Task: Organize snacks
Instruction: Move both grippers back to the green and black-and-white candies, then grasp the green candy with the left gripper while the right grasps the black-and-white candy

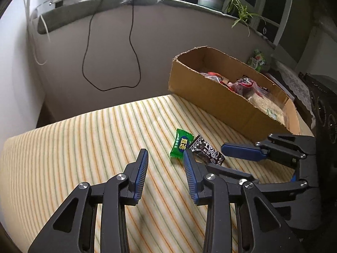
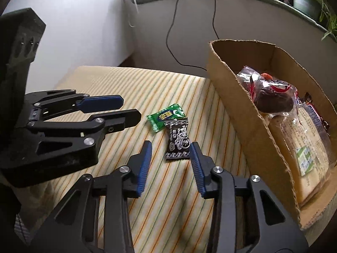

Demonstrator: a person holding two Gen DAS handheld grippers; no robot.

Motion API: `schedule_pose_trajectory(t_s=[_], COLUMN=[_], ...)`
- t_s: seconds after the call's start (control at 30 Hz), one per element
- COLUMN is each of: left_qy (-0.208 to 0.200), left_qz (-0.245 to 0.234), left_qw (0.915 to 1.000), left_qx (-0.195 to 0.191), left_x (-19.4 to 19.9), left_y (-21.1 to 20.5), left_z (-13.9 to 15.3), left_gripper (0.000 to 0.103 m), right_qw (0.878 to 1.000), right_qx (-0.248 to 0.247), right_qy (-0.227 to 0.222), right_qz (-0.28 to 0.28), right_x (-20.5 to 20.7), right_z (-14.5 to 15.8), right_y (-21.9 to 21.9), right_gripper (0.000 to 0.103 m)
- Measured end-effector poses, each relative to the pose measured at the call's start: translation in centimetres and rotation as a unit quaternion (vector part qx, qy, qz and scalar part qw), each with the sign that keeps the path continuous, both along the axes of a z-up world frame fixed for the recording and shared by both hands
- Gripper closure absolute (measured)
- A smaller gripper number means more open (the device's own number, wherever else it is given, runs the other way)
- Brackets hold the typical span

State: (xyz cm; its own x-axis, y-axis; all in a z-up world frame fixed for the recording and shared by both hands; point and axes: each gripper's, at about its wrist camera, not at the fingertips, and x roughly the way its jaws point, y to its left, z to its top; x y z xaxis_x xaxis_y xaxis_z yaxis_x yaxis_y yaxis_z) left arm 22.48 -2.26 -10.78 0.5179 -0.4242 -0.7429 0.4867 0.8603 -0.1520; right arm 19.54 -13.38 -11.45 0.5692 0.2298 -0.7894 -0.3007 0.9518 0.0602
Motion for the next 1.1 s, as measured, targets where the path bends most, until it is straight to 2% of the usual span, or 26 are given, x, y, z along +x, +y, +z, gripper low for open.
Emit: schedule_pose_trajectory(t_s=[0.03,0.33,0.87,0.97,1.1], left_qy=[0.0,0.006,-0.001,0.002,0.007], left_qz=[-0.004,-0.015,-0.009,-0.018,-0.034], left_qw=[1.0,0.9999,0.9999,0.9998,0.9993], left_qx=[0.001,0.004,0.008,0.009,0.013], left_x=[0.0,0.7,0.9,0.8,0.9], left_y=[0.0,-0.4,0.5,-0.2,-1.4], left_z=[-0.1,-0.7,-0.2,-0.5,-0.9], left_gripper=[0.07,0.07,0.071,0.071,0.071], right_qw=[1.0,0.999,0.999,0.999,0.999], right_qx=[-0.001,-0.025,-0.027,-0.032,-0.029], right_qy=[-0.015,-0.018,-0.017,-0.018,-0.017], right_qz=[-0.002,-0.012,-0.023,-0.022,-0.024], right_x=[0.2,1.0,1.7,1.6,1.1], right_z=[-0.2,-1.3,-1.4,-1.5,-1.5], right_y=[0.2,1.4,0.9,1.3,1.2], right_gripper=[0.066,0.066,0.069,0.075,0.075])
